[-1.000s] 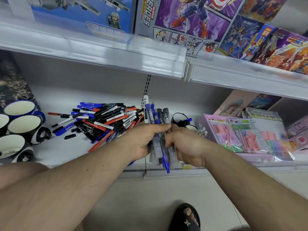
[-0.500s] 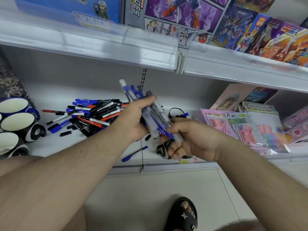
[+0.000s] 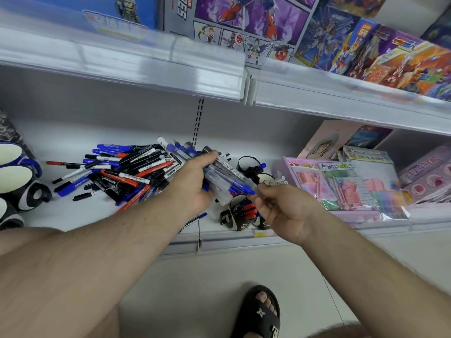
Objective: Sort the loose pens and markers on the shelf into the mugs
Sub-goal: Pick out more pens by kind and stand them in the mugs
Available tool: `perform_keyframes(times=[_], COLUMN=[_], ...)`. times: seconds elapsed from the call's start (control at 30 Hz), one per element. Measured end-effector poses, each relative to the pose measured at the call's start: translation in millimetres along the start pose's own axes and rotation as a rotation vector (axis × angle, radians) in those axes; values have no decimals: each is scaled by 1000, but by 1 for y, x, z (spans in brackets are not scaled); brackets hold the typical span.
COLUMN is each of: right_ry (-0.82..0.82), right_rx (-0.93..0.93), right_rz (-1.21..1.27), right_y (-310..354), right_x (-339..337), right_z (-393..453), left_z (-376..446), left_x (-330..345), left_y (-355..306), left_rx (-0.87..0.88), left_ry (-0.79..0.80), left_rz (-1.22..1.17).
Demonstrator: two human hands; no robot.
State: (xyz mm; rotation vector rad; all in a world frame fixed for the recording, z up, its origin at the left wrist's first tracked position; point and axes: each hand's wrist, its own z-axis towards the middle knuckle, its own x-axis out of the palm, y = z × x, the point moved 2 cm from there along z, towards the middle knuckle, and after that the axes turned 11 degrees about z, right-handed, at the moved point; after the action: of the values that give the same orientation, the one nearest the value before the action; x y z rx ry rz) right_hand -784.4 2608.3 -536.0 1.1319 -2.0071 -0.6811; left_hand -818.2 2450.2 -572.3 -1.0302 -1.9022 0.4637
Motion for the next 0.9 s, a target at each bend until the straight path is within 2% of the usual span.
perform_keyframes(times=[0.07, 0.17, 0.27, 0.37, 0.47, 0.6, 0.9], right_ry=[4, -30, -123, -252, -323, -326, -371], right_rx=[-83, -363, -641, -760, -763, -705, -483], right_rz=[-81, -313, -648, -1068, -1438, -1629, -1583], right_y=[15, 47, 67, 74, 75, 69, 27], right_x=[-9, -26, -49, -69, -88, -99, -97], right_z=[3, 2, -3, 10, 34, 72, 164], left_z=[3, 5, 7, 14, 17, 17, 14], left_x=[0, 0, -1, -5, -3, -1, -16], left_y=[2, 11, 22, 21, 17, 15, 4], left_rx=[-3, -38, -69, -29, 10, 40, 29], left_ry=[21, 58, 57, -21, -51, -44, -72], left_rz=[87, 262, 382, 427, 458, 476, 468])
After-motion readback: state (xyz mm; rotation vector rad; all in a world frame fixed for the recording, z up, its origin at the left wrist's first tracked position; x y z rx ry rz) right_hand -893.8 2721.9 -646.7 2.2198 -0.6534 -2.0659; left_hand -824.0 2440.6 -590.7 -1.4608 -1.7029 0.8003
